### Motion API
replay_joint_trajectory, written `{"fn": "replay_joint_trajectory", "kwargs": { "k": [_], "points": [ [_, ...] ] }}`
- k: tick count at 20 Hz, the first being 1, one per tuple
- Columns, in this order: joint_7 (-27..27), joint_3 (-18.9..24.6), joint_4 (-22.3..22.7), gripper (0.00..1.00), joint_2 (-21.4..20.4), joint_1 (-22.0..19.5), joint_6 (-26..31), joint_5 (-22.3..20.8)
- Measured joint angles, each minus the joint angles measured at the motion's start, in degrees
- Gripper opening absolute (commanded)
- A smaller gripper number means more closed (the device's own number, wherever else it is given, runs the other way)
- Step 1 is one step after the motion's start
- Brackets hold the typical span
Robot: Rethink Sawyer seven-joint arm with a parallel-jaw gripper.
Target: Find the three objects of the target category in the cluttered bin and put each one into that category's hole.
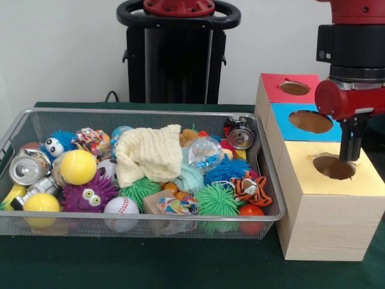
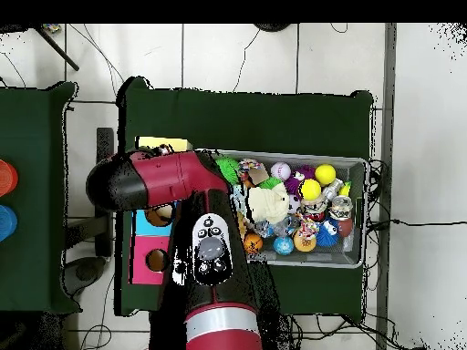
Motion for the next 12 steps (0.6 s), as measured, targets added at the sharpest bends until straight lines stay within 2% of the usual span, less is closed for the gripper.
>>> {"fn": "replay_joint_trajectory", "kwargs": {
  "k": [6, 12],
  "points": [
    [0.0, -2.4, -0.1, 0.0, -0.1, 1.6, 0.0, 0.0],
    [0.0, -3.0, 0.3, 0.0, -0.6, 0.8, -1.4, 0.0]
  ]
}}
